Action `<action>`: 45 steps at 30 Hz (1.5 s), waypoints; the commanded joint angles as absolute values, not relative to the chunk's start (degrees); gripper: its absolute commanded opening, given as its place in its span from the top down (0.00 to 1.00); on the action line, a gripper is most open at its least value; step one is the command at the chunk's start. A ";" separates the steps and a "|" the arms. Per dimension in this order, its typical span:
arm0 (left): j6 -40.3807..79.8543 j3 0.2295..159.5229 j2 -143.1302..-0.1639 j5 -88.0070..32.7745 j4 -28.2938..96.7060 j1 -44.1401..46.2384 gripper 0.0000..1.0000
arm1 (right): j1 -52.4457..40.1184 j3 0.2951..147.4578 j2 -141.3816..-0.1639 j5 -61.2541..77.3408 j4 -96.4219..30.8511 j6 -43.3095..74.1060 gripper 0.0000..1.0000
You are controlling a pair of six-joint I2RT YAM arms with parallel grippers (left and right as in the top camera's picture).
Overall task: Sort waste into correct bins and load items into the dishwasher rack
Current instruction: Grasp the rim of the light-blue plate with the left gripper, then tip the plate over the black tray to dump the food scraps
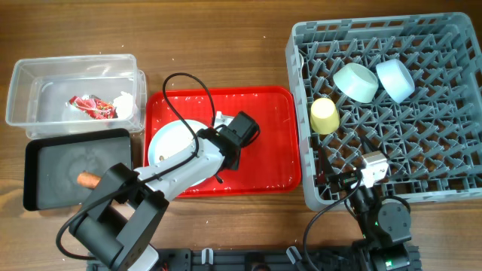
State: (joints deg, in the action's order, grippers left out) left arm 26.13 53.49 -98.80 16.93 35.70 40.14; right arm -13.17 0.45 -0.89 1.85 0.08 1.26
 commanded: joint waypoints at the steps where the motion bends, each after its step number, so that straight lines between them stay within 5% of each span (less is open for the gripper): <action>1: 25.67 56.14 -98.98 20.47 39.92 40.40 0.96 | -12.88 0.30 -0.64 1.45 0.34 1.91 0.00; 9: 23.77 73.56 -95.68 20.45 59.90 40.38 0.96 | -12.88 0.30 -0.64 1.45 0.36 1.91 0.00; 20: 33.69 75.48 -87.50 17.96 70.61 35.94 0.96 | -12.88 0.30 -0.64 1.45 0.36 1.91 0.00; 30: 22.28 75.00 -82.50 7.33 71.90 16.23 0.96 | -12.88 0.30 -0.64 1.45 0.36 1.91 0.00; 45: 3.07 73.38 -77.58 -32.67 71.11 -21.28 0.96 | -12.88 0.30 -0.64 1.45 0.36 1.91 0.00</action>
State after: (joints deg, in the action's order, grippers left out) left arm 8.84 73.60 -82.11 -20.99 70.54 -15.81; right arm -13.17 0.45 -0.89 1.85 0.05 1.26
